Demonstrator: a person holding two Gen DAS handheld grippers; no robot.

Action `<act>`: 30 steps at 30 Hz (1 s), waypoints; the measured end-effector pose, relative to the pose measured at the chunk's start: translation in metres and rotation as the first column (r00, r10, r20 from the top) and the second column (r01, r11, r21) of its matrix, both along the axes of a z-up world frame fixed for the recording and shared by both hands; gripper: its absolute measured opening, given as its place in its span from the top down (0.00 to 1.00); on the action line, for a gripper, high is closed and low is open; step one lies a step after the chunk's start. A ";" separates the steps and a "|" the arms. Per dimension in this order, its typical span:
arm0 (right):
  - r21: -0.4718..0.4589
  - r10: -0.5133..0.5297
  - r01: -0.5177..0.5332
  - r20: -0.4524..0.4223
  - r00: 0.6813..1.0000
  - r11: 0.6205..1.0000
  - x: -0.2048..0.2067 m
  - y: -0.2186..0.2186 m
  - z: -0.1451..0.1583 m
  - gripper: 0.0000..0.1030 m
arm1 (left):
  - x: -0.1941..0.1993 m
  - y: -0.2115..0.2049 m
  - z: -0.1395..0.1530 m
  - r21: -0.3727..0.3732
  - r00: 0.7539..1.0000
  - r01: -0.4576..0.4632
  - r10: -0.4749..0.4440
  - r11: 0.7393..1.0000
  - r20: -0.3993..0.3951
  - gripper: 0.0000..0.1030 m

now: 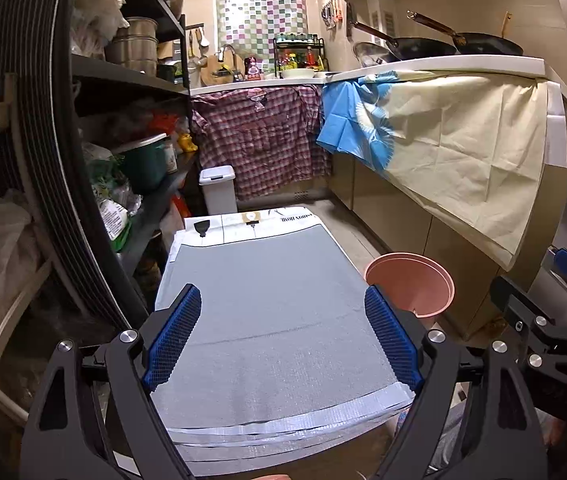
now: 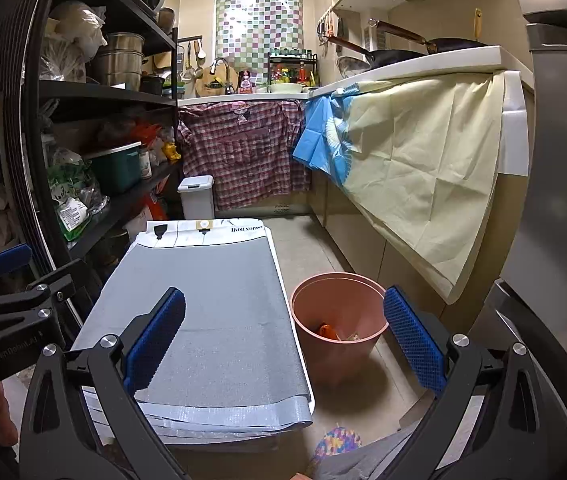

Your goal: Collect trash

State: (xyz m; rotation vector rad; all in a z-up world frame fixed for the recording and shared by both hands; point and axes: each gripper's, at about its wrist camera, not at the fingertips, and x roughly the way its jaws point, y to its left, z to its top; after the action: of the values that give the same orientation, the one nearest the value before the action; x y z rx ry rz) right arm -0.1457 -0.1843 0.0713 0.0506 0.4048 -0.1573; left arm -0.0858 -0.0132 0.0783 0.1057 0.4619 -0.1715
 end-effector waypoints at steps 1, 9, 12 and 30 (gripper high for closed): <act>-0.001 0.002 -0.002 0.000 1.000 1.000 0.000 0.000 0.000 0.05 | 0.000 0.000 0.000 -0.001 1.000 0.001 -0.001 1.000 0.000 0.21; 0.003 0.000 0.000 -0.003 1.000 1.000 -0.001 0.001 0.001 0.05 | -0.001 0.001 0.001 0.002 1.000 0.000 0.000 1.000 0.000 0.21; 0.007 0.001 -0.001 -0.004 1.000 1.000 -0.002 0.002 0.000 0.05 | -0.001 0.001 0.002 0.000 1.000 0.001 -0.001 1.000 -0.004 0.21; 0.013 0.007 -0.007 -0.008 1.000 1.000 0.000 0.003 -0.001 0.05 | 0.002 -0.002 -0.001 0.006 1.000 -0.004 0.004 1.000 -0.013 0.21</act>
State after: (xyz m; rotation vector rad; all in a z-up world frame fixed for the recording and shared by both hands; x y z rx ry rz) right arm -0.1454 -0.1809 0.0703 0.0611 0.4144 -0.1481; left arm -0.0839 -0.0150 0.0776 0.1097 0.4761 -0.1672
